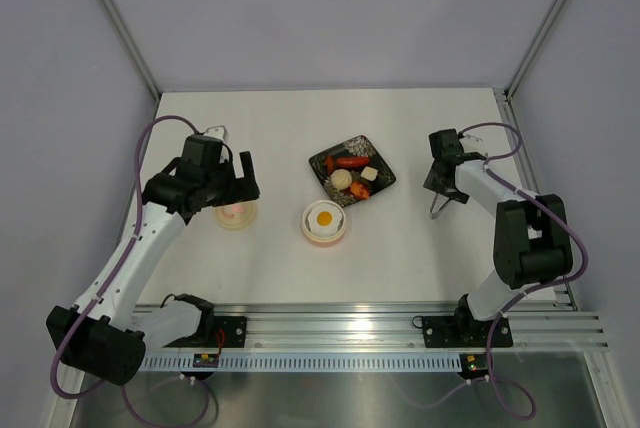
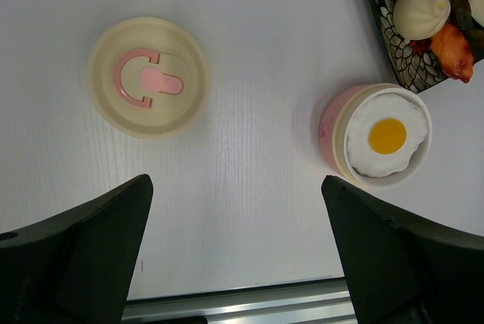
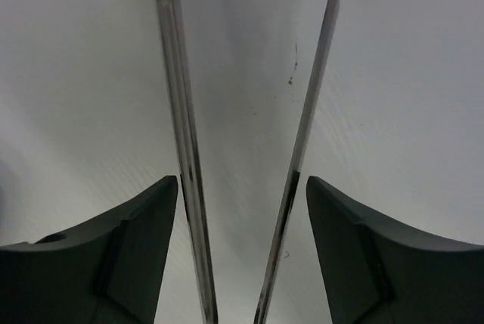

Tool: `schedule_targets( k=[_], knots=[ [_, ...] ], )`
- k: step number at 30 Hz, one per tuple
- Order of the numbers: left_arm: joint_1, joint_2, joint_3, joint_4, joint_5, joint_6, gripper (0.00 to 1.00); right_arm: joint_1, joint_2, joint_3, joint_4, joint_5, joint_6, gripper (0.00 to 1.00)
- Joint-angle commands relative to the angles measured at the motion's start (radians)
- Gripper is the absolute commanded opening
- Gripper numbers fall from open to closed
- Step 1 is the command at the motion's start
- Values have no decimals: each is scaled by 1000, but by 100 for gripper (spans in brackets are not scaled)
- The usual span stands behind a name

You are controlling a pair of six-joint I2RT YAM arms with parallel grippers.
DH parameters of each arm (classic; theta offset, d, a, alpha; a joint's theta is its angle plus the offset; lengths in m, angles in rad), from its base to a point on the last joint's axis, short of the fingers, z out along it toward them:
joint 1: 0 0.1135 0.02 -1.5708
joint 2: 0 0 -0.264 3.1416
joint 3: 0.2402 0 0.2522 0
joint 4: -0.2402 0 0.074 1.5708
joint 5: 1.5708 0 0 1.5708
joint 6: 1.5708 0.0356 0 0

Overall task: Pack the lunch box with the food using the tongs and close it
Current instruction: Place the clamp at the center of the board, then pick up the box lid from the center of the board.

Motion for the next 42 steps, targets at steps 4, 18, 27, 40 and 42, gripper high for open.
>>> schedule_targets(
  k=[4,18,27,40,42],
  knots=[
    [-1,3,3,-6,-53,13,99,-9,3,43,49,-9,-7,93],
    [32,155,-6,-46,-267,-53,99,-9,-297,109,-90,-161,-10,96],
    [106,282,-80,117,-181,-107,91,3,-388,83,-140,-272,-1,96],
    [106,517,28,118,-196,-332,86,17,-403,49,-149,-319,-1,95],
    [109,526,37,117,-221,-357,85,19,-411,51,-156,-322,-4,96]
  ],
)
